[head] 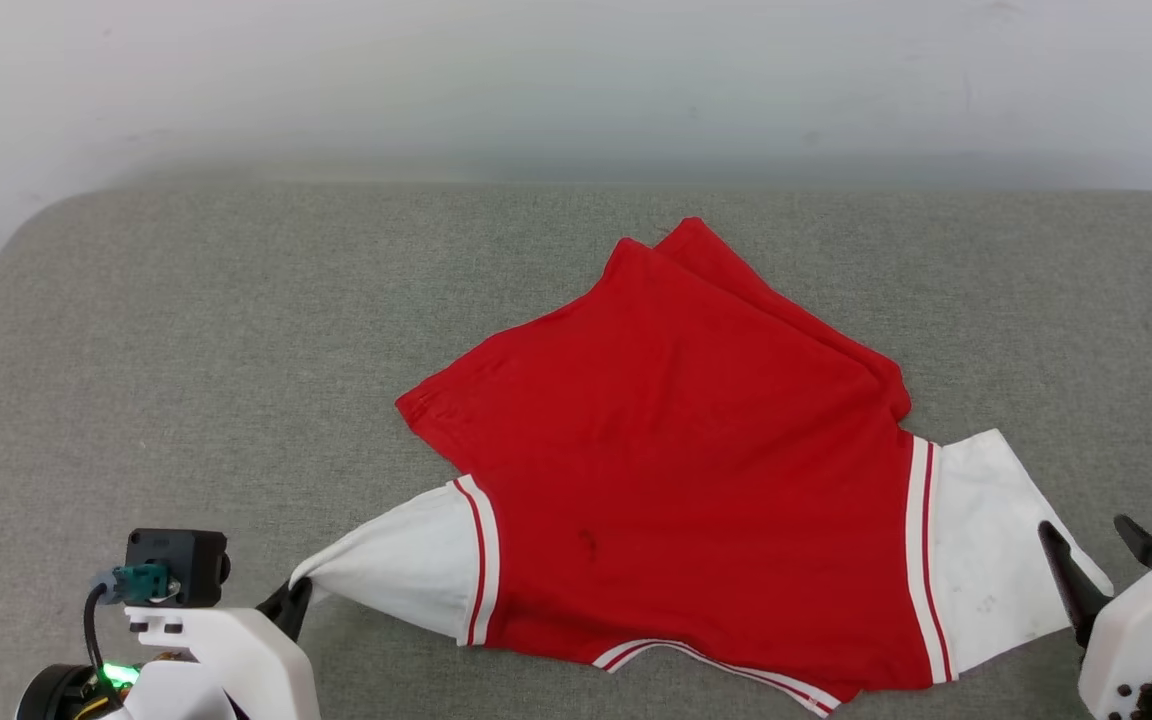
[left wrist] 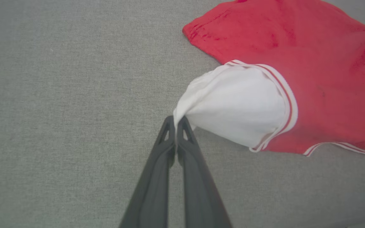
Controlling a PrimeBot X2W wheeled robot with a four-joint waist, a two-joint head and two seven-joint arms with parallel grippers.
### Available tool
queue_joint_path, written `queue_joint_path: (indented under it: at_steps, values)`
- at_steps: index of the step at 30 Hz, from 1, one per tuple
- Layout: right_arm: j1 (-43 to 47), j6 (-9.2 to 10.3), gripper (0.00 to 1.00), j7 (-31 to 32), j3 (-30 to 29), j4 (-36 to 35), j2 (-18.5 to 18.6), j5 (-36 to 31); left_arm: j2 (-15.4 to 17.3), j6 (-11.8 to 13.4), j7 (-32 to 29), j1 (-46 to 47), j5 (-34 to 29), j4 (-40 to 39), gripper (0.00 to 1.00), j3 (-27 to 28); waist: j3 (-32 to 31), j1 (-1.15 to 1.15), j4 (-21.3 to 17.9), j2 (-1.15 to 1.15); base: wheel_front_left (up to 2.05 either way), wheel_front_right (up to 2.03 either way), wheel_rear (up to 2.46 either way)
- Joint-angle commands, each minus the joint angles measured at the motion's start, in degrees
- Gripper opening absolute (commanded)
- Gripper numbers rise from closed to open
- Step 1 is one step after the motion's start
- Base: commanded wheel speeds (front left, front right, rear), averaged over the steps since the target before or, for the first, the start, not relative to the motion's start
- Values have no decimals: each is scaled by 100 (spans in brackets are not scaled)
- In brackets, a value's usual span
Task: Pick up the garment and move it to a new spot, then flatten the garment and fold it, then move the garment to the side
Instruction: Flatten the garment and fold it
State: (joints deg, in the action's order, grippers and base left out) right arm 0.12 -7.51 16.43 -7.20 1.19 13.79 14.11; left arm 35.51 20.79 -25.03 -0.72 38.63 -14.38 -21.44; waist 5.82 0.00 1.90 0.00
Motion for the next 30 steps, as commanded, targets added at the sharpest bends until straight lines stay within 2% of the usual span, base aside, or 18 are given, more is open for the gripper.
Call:
queue_joint_path:
  at_steps: [1,5,7,12,18,29,30]
  values:
    - [71,5,100,408,-58,-55,104,43,38,50,-59,-129,53,-159,0,33,14,0,9,0,0,0,0]
    - [137,5,100,1956,26,-197,501,216,126,109,-215,-290,91,-536,0,2,130,0,55,0,0,0,0]
    - [38,5,100,2532,-9,-322,696,348,140,134,-269,-324,100,-654,0,-18,213,0,83,0,0,0,0]
    - [-233,5,100,3384,-137,-374,964,364,138,133,-381,-215,67,-826,0,-110,437,0,191,0,0,0,0]
    - [-481,5,100,3769,-172,-127,1073,361,95,120,-450,-42,-2,-912,0,-199,685,0,327,0,0,0,0]
    - [-414,-6,100,3724,287,716,791,438,50,143,-582,186,-62,-971,0,-313,989,0,452,0,0,0,0]
    - [-381,-6,95,3745,349,788,763,473,49,143,-594,190,-61,-969,0,-316,995,0,451,0,0,0,0]
